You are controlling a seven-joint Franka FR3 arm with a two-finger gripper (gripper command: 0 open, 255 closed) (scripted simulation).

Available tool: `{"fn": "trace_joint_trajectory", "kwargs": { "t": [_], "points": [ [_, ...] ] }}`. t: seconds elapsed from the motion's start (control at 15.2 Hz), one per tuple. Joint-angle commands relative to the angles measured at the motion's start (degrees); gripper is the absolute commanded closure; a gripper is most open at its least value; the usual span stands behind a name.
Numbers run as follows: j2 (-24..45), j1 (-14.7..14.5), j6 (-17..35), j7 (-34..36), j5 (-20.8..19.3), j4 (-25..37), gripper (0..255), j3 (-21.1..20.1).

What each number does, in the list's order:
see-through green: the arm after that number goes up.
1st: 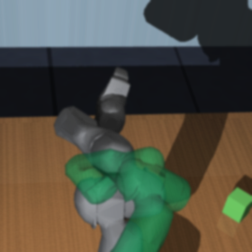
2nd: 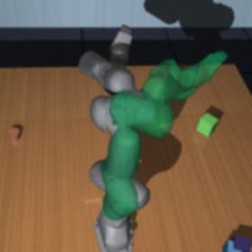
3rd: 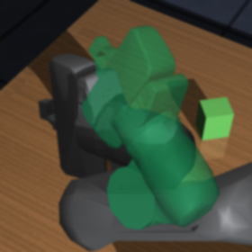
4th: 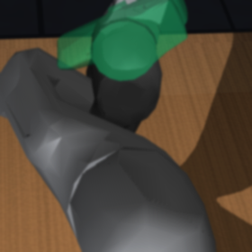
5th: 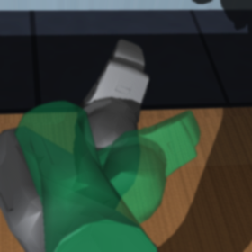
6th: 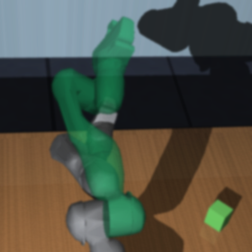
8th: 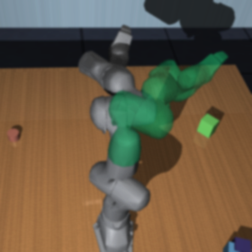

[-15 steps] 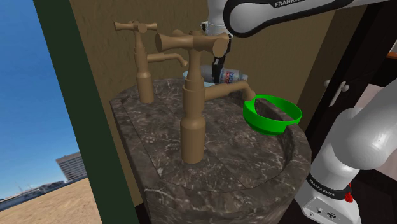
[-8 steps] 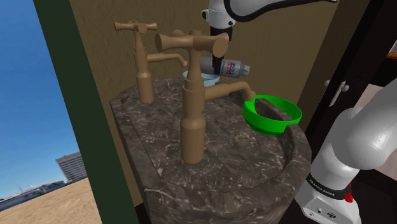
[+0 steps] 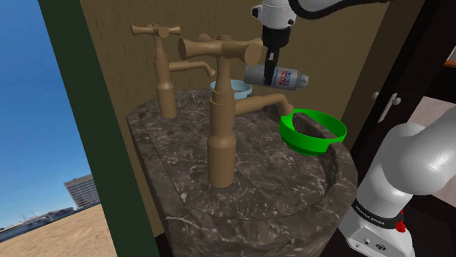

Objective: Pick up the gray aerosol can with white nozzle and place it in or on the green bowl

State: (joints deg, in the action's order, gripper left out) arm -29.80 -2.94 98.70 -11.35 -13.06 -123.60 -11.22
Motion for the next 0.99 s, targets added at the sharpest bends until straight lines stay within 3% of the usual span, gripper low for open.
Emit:
{"fn": "trace_joint_trajectory", "kwargs": {
  "t": [0.0, 0.59, 0.92],
  "points": [
    [-4.65, -0.53, -0.92, -0.66, 0.55, -3.55, 255, 0.55],
    [-26.49, -3.71, -9.77, -2.88, 2.42, -16.34, 255, 1.9],
    [-27.91, -4.12, -6.77, -2.01, 2.64, -20.9, 255, 1.76]
  ]
}}
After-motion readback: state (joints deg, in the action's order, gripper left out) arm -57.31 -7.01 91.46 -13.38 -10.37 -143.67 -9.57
